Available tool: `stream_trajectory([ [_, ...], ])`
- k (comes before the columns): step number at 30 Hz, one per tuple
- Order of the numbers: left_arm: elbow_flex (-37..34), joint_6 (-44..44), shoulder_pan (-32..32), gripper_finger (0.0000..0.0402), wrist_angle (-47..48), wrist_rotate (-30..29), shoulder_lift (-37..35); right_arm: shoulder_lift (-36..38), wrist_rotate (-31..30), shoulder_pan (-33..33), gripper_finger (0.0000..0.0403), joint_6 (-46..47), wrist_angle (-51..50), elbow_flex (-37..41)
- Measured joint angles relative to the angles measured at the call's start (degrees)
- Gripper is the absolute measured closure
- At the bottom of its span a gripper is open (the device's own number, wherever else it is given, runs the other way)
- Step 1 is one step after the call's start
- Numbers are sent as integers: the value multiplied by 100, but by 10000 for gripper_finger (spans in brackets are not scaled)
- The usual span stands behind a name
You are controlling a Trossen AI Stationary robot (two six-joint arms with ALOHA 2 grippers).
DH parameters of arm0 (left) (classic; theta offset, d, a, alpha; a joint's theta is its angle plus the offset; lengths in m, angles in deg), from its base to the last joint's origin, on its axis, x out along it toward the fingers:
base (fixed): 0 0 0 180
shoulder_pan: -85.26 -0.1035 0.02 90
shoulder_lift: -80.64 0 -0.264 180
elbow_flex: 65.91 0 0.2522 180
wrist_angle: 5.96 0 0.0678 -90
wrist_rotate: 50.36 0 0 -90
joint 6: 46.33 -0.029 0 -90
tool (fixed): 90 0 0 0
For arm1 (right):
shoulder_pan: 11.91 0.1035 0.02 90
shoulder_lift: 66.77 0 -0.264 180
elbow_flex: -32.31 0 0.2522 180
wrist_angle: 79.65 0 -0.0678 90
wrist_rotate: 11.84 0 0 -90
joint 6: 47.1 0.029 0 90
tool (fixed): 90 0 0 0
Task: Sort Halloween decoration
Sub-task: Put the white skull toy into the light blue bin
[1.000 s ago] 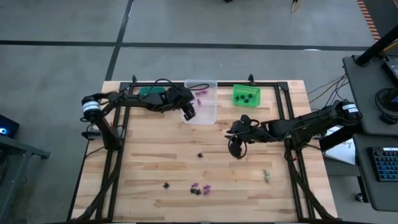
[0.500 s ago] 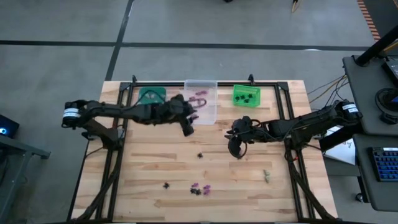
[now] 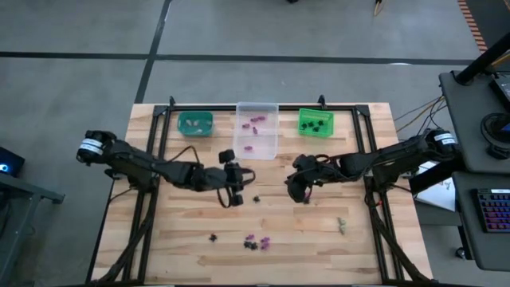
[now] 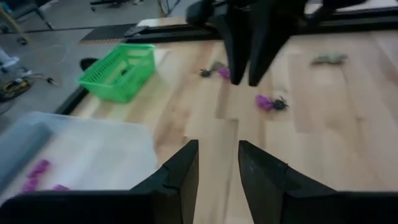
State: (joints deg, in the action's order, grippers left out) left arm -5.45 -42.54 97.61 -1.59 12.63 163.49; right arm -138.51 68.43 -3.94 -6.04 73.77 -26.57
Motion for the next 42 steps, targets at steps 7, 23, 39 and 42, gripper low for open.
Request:
stream_trajectory([
  [7, -478, 472, 182, 313, -754, -9, -9, -466, 76, -2, 307, 368, -1622, -553],
  [23, -630, 310, 182, 313, -1215, -163, -9, -1079, -104, -54, 307, 963, -4942, -1315],
  [39, -632, 273, 180, 313, -1194, -312, -9, -971, -84, -404, 307, 1190, -4951, -822],
  [42, -632, 273, 180, 313, -1152, -312, -9, -969, -82, -400, 307, 1142, -4928, -862],
])
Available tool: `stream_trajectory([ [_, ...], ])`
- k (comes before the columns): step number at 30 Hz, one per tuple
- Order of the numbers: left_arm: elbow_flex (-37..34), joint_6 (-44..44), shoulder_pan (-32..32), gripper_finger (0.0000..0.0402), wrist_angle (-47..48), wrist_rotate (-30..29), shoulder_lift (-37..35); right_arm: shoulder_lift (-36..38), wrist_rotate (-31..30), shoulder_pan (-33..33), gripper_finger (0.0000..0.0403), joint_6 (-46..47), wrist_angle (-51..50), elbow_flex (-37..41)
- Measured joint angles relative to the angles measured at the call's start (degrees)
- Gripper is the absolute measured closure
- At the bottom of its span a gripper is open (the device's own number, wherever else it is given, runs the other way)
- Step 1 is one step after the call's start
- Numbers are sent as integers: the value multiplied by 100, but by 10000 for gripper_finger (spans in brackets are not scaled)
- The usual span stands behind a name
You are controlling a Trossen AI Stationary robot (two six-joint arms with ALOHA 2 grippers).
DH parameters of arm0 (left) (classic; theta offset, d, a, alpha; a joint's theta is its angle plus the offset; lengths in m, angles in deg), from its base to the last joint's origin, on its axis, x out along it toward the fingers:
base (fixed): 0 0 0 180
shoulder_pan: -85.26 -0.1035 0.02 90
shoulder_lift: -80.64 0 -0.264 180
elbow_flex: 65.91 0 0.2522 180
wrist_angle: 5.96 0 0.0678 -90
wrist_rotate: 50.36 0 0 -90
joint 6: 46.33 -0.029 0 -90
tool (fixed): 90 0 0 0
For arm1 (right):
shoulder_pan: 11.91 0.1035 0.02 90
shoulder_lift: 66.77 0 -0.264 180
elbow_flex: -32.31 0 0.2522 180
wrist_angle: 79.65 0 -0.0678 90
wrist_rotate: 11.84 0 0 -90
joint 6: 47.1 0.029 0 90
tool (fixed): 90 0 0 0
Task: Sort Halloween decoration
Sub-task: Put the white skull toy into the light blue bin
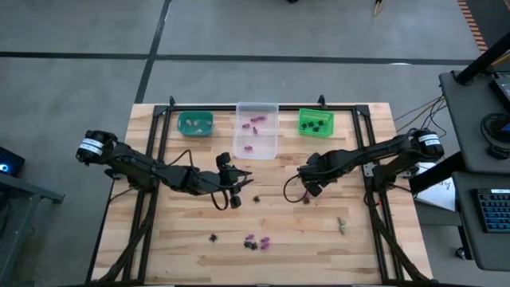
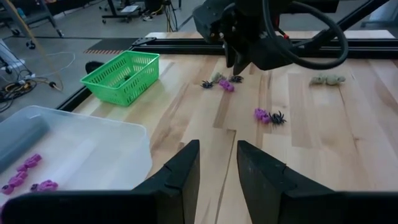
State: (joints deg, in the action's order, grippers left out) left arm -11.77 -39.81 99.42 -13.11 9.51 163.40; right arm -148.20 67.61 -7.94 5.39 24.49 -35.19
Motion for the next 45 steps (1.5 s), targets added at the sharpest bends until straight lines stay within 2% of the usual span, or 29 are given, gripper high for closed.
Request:
stream_trajectory([
  [15, -2, 146, 0, 313, 46, 22, 0, 0, 48, 11, 307, 2, 184, -21],
  [21, -2, 153, 7, 313, 46, 96, 0, -2, -184, 11, 307, -256, 750, -9],
  [24, -2, 179, 7, 313, 46, 210, 0, -2, 145, 20, 307, -361, 895, -36],
  [30, -2, 345, 7, 313, 184, 240, 0, -2, 1469, 275, 307, -353, 888, -60],
  [32, -2, 345, 7, 313, 191, 238, 0, -2, 1745, 428, 307, -232, 874, -62],
  [37, -2, 345, 7, 313, 196, 238, 0, -2, 2129, 856, 307, 157, 431, -63],
  [42, -2, 345, 7, 313, 212, 234, 0, -2, 2134, 1231, 307, 996, -329, -50],
  [45, -2, 345, 7, 313, 212, 233, 0, 38, 2354, 1496, 298, 1398, -373, -47],
])
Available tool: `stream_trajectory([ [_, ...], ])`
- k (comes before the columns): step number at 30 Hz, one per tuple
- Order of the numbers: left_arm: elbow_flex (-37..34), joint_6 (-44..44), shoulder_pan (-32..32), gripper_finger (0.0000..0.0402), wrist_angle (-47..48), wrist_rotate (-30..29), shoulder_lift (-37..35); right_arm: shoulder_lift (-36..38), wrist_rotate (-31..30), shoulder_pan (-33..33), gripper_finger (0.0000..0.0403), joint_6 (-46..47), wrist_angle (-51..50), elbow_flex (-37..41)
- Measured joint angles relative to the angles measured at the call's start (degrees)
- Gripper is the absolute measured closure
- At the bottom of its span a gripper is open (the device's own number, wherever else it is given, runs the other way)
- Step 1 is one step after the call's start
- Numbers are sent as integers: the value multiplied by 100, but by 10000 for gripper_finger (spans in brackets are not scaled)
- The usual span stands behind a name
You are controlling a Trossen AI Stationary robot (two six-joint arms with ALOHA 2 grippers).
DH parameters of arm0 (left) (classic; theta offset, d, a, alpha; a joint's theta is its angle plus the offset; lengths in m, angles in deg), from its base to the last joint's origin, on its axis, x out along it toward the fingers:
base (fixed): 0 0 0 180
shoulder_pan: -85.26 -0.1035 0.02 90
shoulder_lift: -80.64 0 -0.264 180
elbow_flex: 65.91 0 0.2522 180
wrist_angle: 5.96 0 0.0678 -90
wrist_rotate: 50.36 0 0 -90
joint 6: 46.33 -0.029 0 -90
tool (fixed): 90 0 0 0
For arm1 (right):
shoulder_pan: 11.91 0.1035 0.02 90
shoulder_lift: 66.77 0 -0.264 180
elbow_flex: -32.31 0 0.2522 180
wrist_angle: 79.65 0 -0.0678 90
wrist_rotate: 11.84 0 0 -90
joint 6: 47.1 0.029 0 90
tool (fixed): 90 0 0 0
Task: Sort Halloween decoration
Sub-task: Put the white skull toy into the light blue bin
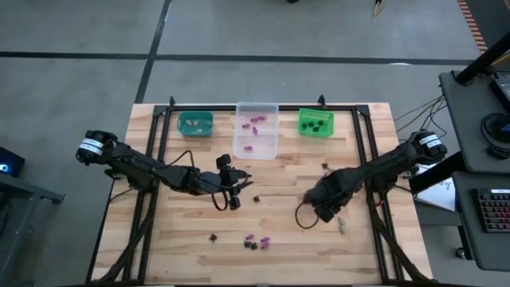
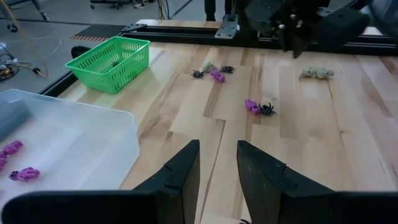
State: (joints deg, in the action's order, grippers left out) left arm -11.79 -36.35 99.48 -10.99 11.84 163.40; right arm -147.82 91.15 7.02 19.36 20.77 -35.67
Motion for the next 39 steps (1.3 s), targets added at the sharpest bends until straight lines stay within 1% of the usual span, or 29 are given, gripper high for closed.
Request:
stream_trajectory([
  [8, 0, 0, 0, 313, 0, -8, 0, -12, 155, 774, 251, 1253, 102, 174],
  [12, 0, 0, 0, 313, 0, -8, 0, -12, 157, 1002, 238, 1748, 448, 380],
  [15, 0, 0, 0, 313, 0, -10, 0, -12, 158, 1088, 231, 1916, 807, 573],
  [29, 0, 0, 0, 313, -4, -10, 0, -14, 144, 1120, 231, 2153, 2065, 1379],
  [35, 0, 0, 0, 313, -2, -10, 0, 1, 43, 1118, 246, 2207, 2249, 1561],
  [39, 0, 0, 0, 313, -4, -10, 0, 0, -35, 1120, 268, 2185, 2276, 1565],
])
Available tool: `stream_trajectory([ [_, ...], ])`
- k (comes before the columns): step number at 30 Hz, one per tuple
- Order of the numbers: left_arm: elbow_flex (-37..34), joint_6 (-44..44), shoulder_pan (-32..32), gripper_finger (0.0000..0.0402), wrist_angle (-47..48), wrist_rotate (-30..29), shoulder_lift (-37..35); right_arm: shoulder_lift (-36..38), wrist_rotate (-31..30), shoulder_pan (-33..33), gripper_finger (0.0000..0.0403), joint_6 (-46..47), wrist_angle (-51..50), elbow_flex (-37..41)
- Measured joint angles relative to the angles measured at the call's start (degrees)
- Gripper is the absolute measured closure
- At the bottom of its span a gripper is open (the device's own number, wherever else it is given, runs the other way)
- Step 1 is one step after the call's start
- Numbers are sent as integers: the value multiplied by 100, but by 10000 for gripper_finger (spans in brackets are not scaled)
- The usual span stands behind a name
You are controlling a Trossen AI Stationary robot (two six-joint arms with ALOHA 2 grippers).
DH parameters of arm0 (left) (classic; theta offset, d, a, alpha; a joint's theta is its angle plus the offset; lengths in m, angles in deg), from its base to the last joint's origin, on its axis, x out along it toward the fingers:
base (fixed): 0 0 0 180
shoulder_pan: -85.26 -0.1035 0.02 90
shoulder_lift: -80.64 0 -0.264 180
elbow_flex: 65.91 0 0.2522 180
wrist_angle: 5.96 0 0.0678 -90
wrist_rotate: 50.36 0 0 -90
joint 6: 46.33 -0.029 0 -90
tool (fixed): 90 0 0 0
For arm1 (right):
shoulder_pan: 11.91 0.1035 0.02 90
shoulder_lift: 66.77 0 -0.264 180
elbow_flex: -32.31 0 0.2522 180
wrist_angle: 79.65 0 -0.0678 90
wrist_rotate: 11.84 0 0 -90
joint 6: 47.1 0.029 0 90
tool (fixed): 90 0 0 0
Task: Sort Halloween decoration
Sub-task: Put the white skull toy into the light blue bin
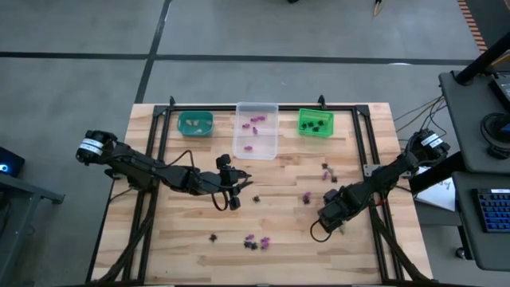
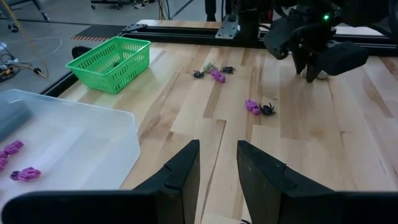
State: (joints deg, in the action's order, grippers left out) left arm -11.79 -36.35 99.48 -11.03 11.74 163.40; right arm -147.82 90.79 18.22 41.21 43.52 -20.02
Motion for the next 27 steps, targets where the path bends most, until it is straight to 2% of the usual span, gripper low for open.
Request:
stream_trajectory([
  [13, 0, -17, 0, 313, 0, 0, 0, -3, -205, 0, 376, -408, -44, -127],
  [18, 0, -20, 0, 313, 0, 0, 0, 16, -263, -13, 389, -516, -86, -168],
  [27, 0, 0, 9, 313, -211, 0, -54, 306, -703, -146, 390, -851, -914, -684],
])
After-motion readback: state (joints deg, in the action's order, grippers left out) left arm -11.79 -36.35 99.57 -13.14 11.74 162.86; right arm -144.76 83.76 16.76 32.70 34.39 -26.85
